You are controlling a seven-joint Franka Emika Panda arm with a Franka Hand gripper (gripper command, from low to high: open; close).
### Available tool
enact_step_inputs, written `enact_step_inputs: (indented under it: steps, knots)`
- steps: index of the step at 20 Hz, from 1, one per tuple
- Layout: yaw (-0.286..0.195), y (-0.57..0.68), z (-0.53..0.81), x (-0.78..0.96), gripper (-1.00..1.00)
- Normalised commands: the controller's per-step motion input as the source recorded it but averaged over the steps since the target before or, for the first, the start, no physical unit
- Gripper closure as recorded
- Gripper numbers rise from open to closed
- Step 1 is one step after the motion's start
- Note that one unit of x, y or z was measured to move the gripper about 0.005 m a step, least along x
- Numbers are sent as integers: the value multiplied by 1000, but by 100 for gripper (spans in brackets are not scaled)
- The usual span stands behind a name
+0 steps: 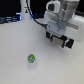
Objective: Open the kcup holder, insert the kcup into the holder, and close the kcup holder
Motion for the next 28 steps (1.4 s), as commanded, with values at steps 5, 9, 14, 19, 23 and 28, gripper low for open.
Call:
enact_step_inputs:
  steps: [5, 9, 14, 19, 23, 28]
  knots:
    - [-121, -187, 157, 378, -100]
    - [-146, -434, 248, 418, -100]
    - [-170, -623, 227, 370, -100]
    - [-204, -611, 126, 288, -100]
    - [-228, -539, 66, 258, -100]
    - [-233, -532, 21, 257, -100]
